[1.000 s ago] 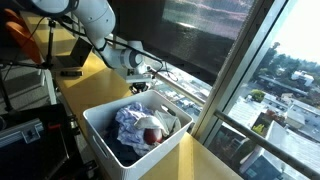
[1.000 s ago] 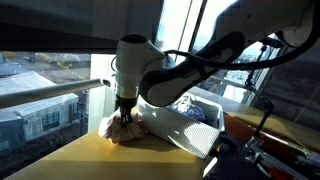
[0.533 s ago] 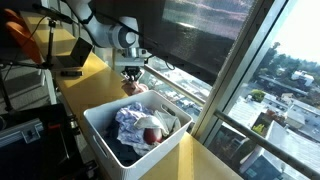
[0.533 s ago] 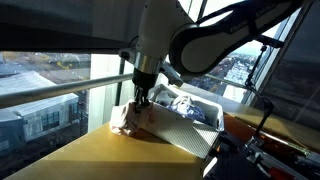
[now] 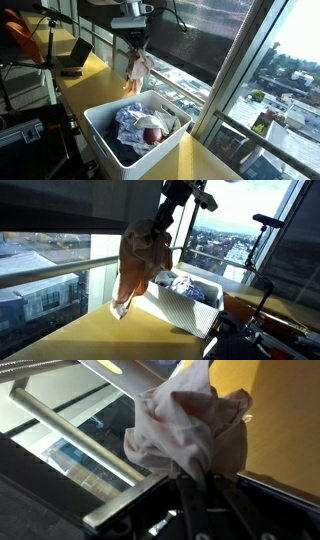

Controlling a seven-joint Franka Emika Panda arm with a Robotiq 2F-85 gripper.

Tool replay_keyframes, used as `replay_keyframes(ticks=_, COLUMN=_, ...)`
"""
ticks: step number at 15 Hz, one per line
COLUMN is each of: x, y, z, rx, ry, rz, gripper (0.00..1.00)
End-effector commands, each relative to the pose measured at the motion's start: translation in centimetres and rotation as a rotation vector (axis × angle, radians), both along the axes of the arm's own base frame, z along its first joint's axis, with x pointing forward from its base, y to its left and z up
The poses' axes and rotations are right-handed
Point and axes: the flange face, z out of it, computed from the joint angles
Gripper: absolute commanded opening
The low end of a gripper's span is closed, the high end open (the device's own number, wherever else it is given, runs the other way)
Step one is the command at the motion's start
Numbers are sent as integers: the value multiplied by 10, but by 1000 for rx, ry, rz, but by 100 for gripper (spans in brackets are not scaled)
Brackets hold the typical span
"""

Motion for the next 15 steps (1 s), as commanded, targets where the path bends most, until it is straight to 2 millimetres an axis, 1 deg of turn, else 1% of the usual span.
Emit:
replay_keyframes(ticks=1, x=-25, y=-48, z=78, rx=60, ry=-77, rz=-85, gripper=3)
replay_keyframes(ticks=3, x=-35, y=-81, z=121, rx=93, ry=-116, rz=-138, gripper=3)
replay_keyframes(ticks=6, x=-54, y=-140, z=178, rx=143, ry=-162, rz=-219, gripper=3)
replay_keyframes(ticks=8, x=-71, y=-189, z=206, rx=170, ry=-169, rz=-273, gripper=3)
replay_keyframes(ticks=9, x=-81, y=-216, z=214, rx=178, ry=-166, rz=-296, gripper=3)
replay_keyframes(ticks=10, x=-87, y=-238, z=212, rx=184, ry=-152, rz=-318, gripper=3)
replay_keyframes(ticks=12, x=-97, y=-272, z=199, rx=193, ry=-120, rz=-360, gripper=3)
replay_keyframes(ticks=13, x=-100, y=-283, z=187, rx=198, ry=-101, rz=-379, gripper=3)
replay_keyframes(ticks=14, x=-101, y=-289, z=172, rx=201, ry=-80, rz=-394, gripper=3)
replay_keyframes(ticks=15, x=-103, y=-290, z=158, rx=208, ry=-51, rz=-402, gripper=3)
